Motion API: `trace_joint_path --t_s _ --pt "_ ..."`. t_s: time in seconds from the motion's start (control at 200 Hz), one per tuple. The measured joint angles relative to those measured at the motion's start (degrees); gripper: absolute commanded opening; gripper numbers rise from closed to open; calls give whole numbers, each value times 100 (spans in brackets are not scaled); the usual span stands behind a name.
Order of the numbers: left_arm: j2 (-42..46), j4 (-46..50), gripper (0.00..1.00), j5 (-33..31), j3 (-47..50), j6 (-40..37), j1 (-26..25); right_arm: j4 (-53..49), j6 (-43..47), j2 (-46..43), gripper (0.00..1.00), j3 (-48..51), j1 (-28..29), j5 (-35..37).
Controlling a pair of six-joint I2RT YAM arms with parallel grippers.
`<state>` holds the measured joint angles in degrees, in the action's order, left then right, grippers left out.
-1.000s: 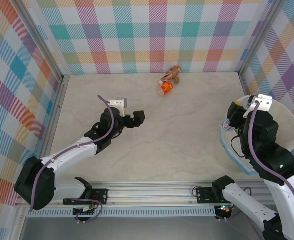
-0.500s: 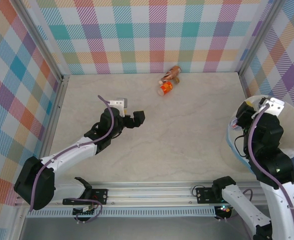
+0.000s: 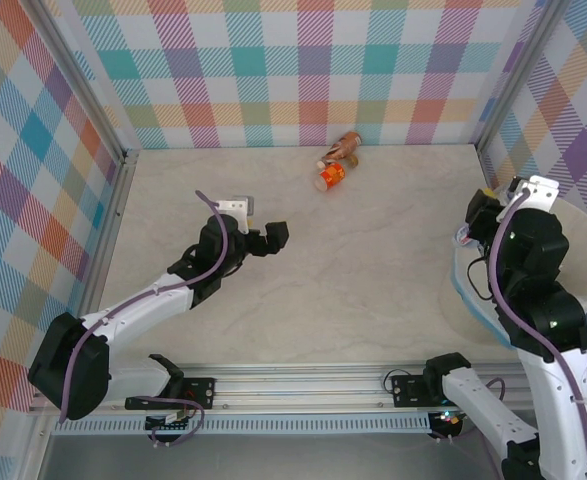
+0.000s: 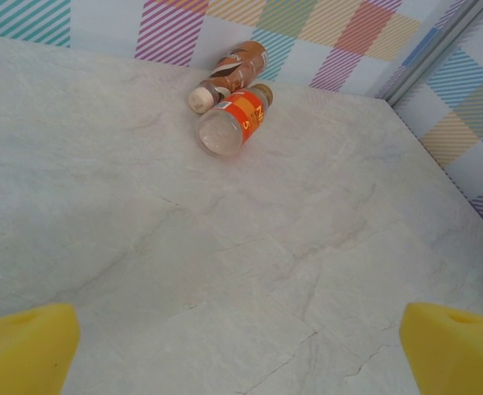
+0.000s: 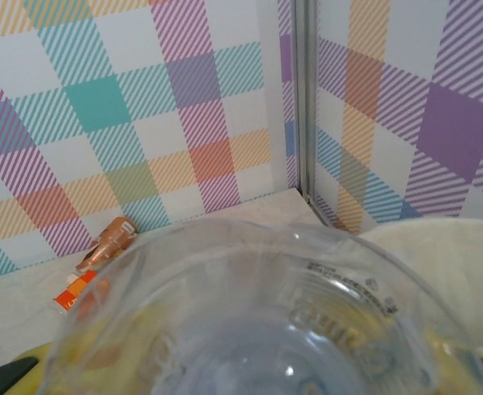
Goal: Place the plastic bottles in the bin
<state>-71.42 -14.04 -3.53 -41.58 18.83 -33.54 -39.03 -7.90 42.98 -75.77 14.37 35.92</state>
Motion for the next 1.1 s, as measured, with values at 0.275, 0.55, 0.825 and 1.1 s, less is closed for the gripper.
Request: trace_joint_path --t_s 0.275,0.55,0.825,1.1 --pt "-127 7 100 4 0 0 0 356 649 289 44 -7 -826 608" --pt "-129 46 100 2 0 -4 0 -459 -214 769 50 2 -3488 -2072" --pt "-129 59 100 -4 0 -24 4 -1001 -673 1423 87 0 -5211 -3740" --pt "-129 127 100 -22 0 -39 9 -1331 -686 1394 100 -144 -5228 -2765"
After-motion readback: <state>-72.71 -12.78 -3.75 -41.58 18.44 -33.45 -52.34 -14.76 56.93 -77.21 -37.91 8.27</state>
